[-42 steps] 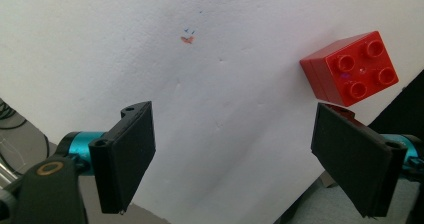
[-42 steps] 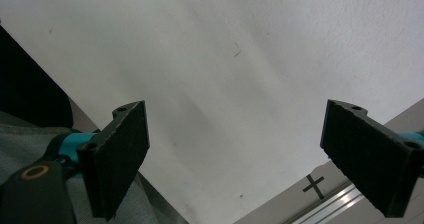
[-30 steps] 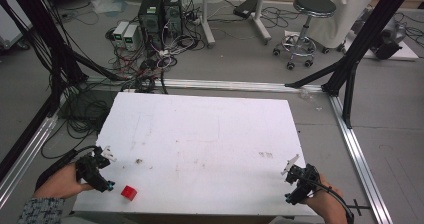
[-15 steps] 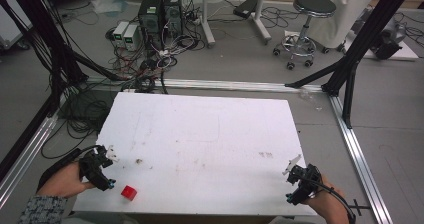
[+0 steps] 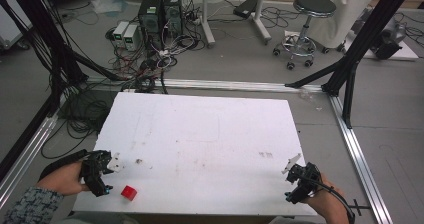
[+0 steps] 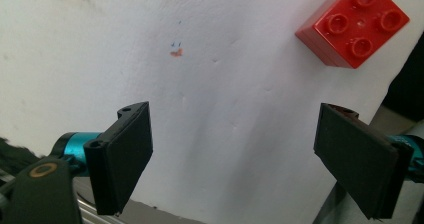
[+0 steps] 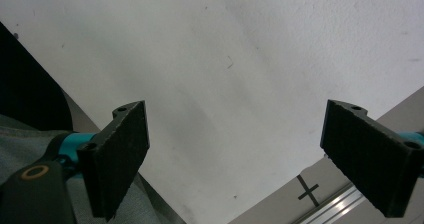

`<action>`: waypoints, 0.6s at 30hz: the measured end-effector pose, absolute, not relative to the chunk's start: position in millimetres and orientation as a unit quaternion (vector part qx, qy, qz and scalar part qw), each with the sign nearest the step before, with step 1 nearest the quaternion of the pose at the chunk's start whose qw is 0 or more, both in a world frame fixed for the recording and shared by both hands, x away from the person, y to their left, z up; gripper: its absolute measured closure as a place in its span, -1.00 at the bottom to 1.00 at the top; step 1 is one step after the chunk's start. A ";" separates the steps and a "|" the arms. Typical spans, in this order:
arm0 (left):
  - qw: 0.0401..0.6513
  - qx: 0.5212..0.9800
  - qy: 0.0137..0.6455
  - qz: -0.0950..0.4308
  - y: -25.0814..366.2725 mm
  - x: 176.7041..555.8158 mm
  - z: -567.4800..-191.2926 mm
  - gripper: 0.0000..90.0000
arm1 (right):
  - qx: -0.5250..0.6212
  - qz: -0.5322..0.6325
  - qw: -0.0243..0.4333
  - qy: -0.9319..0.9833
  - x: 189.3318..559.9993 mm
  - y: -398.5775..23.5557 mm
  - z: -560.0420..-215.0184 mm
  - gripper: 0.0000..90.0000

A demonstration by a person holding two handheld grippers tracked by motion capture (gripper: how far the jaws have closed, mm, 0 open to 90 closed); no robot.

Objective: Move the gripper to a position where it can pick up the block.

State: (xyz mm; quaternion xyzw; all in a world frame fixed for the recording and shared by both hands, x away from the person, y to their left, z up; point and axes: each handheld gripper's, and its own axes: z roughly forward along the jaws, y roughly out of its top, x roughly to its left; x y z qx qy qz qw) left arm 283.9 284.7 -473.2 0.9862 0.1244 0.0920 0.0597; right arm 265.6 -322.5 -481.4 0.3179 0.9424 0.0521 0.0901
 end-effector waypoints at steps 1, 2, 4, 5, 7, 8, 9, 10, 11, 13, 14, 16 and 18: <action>0.052 0.988 0.109 0.095 283.5 283.2 -472.7 -0.64 | 0.322 0.056 0.090 0.941 265.0 -322.5 -480.7 -0.74; 0.047 0.990 0.096 0.095 282.4 282.5 -472.1 -0.64 | 0.322 0.056 0.090 0.941 265.0 -322.5 -480.7 -0.74; 0.046 0.992 0.073 0.096 279.6 281.8 -471.2 -0.64 | 0.323 0.059 0.093 0.940 264.9 -323.3 -479.8 -0.74; 0.048 0.992 0.067 0.093 278.0 281.6 -470.7 -0.64 | 0.323 0.060 0.094 0.940 264.7 -323.3 -479.5 -0.74; 0.049 0.993 0.046 0.092 274.1 281.1 -469.8 -0.64 | 0.318 0.057 0.096 0.941 265.0 -323.4 -478.8 -0.74; 0.049 0.994 0.024 0.090 270.0 280.0 -469.5 -0.64 | 0.318 0.058 0.097 0.941 264.9 -323.4 -478.6 -0.74; 0.049 0.994 0.024 0.090 270.0 280.0 -469.5 -0.64 | 0.318 0.058 0.097 0.941 264.9 -323.4 -478.6 -0.74; 0.044 0.995 0.014 0.086 267.7 279.8 -469.3 -0.65 | 0.318 0.057 0.098 0.941 264.6 -323.3 -477.8 -0.74; 0.042 0.995 0.010 0.087 266.4 279.4 -469.7 -0.65 | 0.318 0.058 0.098 0.941 264.5 -323.5 -477.6 -0.74; 0.041 0.996 -0.011 0.080 262.3 278.2 -470.6 -0.65 | 0.323 0.060 0.096 0.940 263.8 -323.1 -477.3 -0.74; 0.041 0.996 -0.011 0.080 262.3 278.2 -470.6 -0.65 | 0.322 0.060 0.096 0.940 263.9 -323.2 -477.4 -0.74; 0.037 0.996 -0.025 0.073 259.5 276.9 -470.8 -0.66 | 0.320 0.057 0.098 0.941 264.1 -323.6 -477.0 -0.74; 0.036 0.996 -0.039 0.065 257.3 275.6 -472.4 -0.66 | 0.318 0.058 0.097 0.941 264.2 -323.6 -476.9 -0.74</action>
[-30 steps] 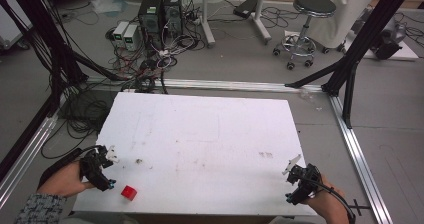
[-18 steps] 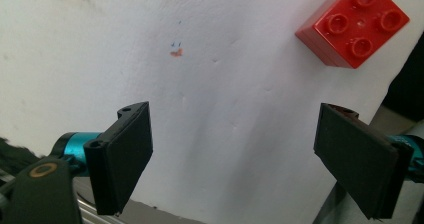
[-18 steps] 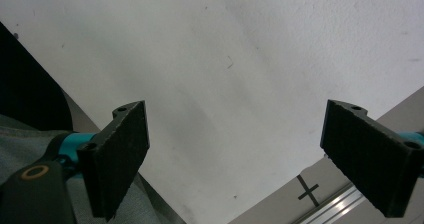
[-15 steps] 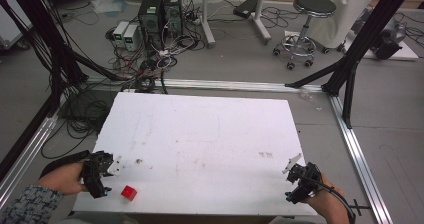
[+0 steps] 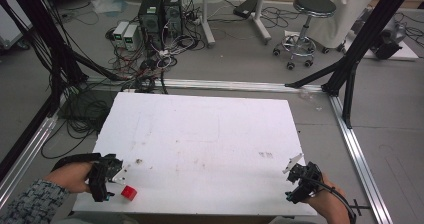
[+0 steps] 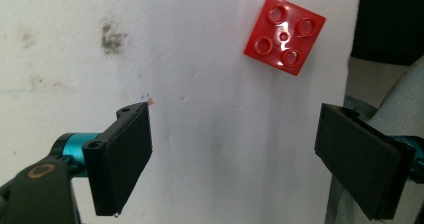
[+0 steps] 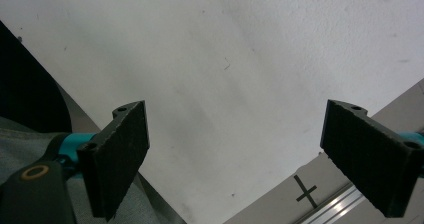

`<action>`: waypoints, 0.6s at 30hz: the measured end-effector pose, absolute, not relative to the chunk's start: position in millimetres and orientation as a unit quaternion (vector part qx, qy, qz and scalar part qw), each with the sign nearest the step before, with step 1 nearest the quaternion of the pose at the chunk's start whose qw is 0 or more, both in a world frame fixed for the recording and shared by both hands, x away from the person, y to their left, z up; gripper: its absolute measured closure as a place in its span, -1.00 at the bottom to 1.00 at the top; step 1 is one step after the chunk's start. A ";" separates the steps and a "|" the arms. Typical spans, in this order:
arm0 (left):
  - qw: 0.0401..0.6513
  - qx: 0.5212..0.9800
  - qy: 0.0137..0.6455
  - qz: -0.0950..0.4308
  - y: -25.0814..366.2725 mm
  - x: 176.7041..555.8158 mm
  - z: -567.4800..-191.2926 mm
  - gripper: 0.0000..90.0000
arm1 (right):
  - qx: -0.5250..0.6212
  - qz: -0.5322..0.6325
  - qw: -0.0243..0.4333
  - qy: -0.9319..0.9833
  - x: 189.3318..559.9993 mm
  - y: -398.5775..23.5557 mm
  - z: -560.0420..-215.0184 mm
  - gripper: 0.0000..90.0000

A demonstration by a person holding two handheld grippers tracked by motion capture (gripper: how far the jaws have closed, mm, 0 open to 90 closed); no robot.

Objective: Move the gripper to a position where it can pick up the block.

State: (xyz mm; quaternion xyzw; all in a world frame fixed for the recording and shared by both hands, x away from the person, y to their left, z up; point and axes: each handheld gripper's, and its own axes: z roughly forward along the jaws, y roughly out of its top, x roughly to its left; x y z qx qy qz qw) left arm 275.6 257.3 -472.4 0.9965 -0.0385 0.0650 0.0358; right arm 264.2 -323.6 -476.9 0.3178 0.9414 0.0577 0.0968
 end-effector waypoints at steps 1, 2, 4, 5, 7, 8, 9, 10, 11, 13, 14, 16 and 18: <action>0.033 0.996 -0.049 0.063 256.0 275.3 -472.8 -0.66 | 0.318 0.058 0.097 0.941 264.1 -323.5 -476.8 -0.74; 0.030 0.996 -0.054 0.063 254.6 275.4 -473.1 -0.66 | 0.323 0.061 0.095 0.940 263.6 -322.8 -476.6 -0.74; 0.030 0.996 -0.055 0.061 252.7 275.5 -474.2 -0.68 | 0.319 0.058 0.097 0.941 264.0 -323.4 -476.4 -0.74; 0.029 0.996 -0.055 0.058 252.1 275.1 -474.9 -0.68 | 0.321 0.060 0.097 0.940 263.8 -323.4 -476.3 -0.74; 0.027 0.996 -0.065 0.053 249.9 275.0 -476.0 -0.70 | 0.323 0.061 0.096 0.940 263.6 -323.2 -476.5 -0.74; 0.027 0.996 -0.069 0.046 248.4 275.3 -476.6 -0.70 | 0.317 0.058 0.096 0.942 264.1 -323.6 -476.8 -0.74; 0.027 0.996 -0.073 0.043 246.6 275.4 -477.4 -0.70 | 0.317 0.058 0.096 0.942 264.1 -323.6 -476.8 -0.74; 0.026 0.996 -0.076 0.044 244.9 274.9 -478.3 -0.69 | 0.315 0.057 0.096 0.942 264.2 -323.2 -476.9 -0.74; 0.026 0.995 -0.081 0.046 243.1 274.8 -479.4 -0.67 | 0.316 0.057 0.097 0.942 264.2 -323.0 -477.0 -0.74; 0.023 0.995 -0.090 0.048 239.8 274.3 -481.4 -0.60 | 0.320 0.061 0.094 0.941 263.7 -322.5 -476.7 -0.74; 0.021 0.994 -0.096 0.046 238.1 274.2 -482.7 -0.60 | 0.320 0.060 0.095 0.941 263.6 -322.6 -476.7 -0.74; 0.015 0.993 -0.106 0.041 234.7 273.6 -485.0 -0.60 | 0.316 0.057 0.097 0.942 263.8 -323.5 -476.6 -0.74; 0.010 0.992 -0.116 0.041 231.7 273.1 -487.0 -0.60 | 0.322 0.061 0.095 0.940 263.4 -323.1 -476.8 -0.74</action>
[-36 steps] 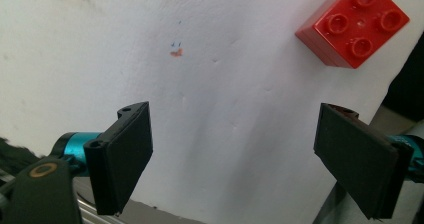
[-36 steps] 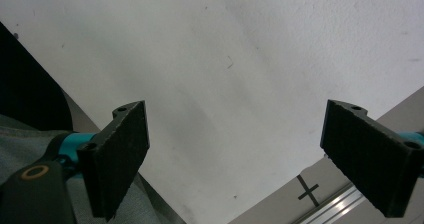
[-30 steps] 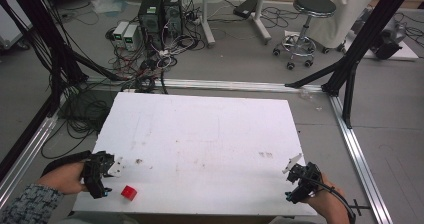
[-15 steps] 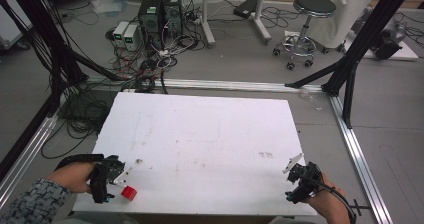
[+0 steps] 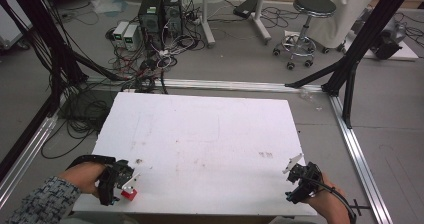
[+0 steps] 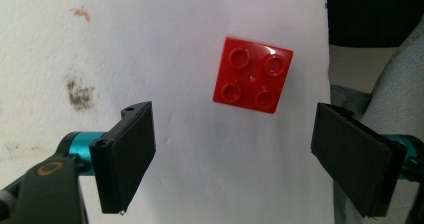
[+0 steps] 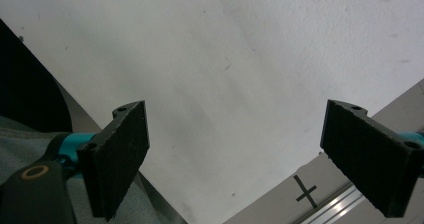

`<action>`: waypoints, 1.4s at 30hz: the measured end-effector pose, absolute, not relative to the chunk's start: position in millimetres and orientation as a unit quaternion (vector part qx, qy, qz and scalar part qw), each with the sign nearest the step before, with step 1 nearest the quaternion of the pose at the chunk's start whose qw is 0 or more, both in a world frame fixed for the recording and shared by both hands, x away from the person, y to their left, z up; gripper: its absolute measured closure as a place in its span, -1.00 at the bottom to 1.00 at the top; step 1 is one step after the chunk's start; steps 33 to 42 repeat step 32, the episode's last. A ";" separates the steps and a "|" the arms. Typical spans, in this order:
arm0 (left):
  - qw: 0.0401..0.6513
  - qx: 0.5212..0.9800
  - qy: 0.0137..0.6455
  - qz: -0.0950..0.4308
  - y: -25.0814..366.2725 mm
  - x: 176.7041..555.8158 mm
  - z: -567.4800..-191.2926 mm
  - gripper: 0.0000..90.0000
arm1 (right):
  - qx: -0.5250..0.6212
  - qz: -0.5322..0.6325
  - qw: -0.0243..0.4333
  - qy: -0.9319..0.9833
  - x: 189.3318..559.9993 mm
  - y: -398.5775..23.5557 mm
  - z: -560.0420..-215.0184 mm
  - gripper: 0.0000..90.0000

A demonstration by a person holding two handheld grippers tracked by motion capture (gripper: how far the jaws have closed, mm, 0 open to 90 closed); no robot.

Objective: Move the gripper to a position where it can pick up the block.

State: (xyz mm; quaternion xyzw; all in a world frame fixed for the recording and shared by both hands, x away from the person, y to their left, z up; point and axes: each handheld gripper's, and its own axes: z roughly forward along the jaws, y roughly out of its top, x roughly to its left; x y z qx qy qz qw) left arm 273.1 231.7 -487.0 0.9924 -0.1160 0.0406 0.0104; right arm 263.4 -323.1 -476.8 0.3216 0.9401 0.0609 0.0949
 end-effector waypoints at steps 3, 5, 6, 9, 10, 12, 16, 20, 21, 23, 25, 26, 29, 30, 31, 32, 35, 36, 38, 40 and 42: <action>0.006 0.992 -0.123 0.037 228.9 272.7 -489.5 -0.61 | 0.321 0.061 0.096 0.940 263.3 -323.1 -476.9 -0.74; 0.006 0.991 -0.132 0.034 227.5 272.0 -491.2 -0.61 | 0.317 0.058 0.097 0.942 263.7 -323.7 -477.0 -0.74; 0.007 0.990 -0.135 0.032 226.8 271.4 -492.1 -0.61 | 0.321 0.060 0.095 0.941 263.4 -323.3 -477.2 -0.74; 0.014 0.988 -0.152 0.028 224.7 270.1 -494.6 -0.58 | 0.316 0.057 0.096 0.942 264.0 -323.8 -477.2 -0.74; 0.014 0.987 -0.157 0.025 224.1 270.1 -495.6 -0.58 | 0.316 0.057 0.096 0.942 264.0 -323.8 -477.2 -0.74; 0.018 0.986 -0.166 0.021 223.5 269.4 -497.7 -0.55 | 0.316 0.056 0.096 0.942 263.9 -323.5 -477.2 -0.74; 0.026 0.982 -0.187 0.014 222.2 269.1 -500.7 -0.50 | 0.316 0.056 0.095 0.942 263.8 -323.5 -477.3 -0.74; 0.030 0.978 -0.207 0.001 220.3 268.3 -503.0 -0.46 | 0.316 0.055 0.096 0.942 263.7 -323.3 -477.9 -0.74; 0.030 0.977 -0.210 0.000 219.4 268.5 -503.8 -0.45 | 0.316 0.055 0.095 0.942 263.7 -323.1 -478.0 -0.74; 0.027 0.977 -0.210 0.000 217.8 269.1 -504.5 -0.46 | 0.316 0.054 0.095 0.943 263.7 -322.9 -477.9 -0.74; 0.026 0.978 -0.208 0.000 217.3 269.9 -505.6 -0.46 | 0.316 0.053 0.094 0.943 263.5 -322.8 -477.9 -0.74; 0.026 0.978 -0.209 -0.002 217.1 270.3 -506.0 -0.46 | 0.316 0.053 0.094 0.943 263.5 -322.9 -477.9 -0.74; 0.027 0.977 -0.210 -0.003 217.2 270.7 -506.3 -0.45 | 0.316 0.053 0.095 0.943 263.6 -323.2 -478.1 -0.74; 0.026 0.977 -0.211 -0.005 217.2 270.6 -506.3 -0.45 | 0.315 0.053 0.094 0.943 263.8 -323.5 -478.1 -0.74; 0.028 0.977 -0.211 -0.002 217.4 270.3 -506.2 -0.45 | 0.315 0.053 0.094 0.943 263.8 -323.5 -478.1 -0.74; 0.028 0.977 -0.211 -0.003 217.6 270.1 -506.0 -0.45 | 0.315 0.053 0.094 0.943 263.9 -323.3 -478.2 -0.74; 0.028 0.977 -0.211 -0.003 217.6 270.1 -506.0 -0.45 | 0.315 0.053 0.094 0.943 263.9 -323.3 -478.2 -0.74; 0.028 0.977 -0.211 -0.003 217.6 270.1 -506.0 -0.45 | 0.315 0.053 0.094 0.943 263.9 -323.3 -478.2 -0.74; 0.028 0.977 -0.211 -0.003 217.6 270.1 -506.0 -0.45 | 0.315 0.053 0.094 0.943 263.9 -323.3 -478.2 -0.74; 0.028 0.977 -0.211 -0.003 217.6 270.1 -506.0 -0.45 | 0.315 0.053 0.094 0.943 263.9 -323.3 -478.2 -0.74; 0.028 0.977 -0.211 -0.003 217.6 270.1 -506.0 -0.45 | 0.315 0.053 0.094 0.943 263.9 -323.3 -478.2 -0.74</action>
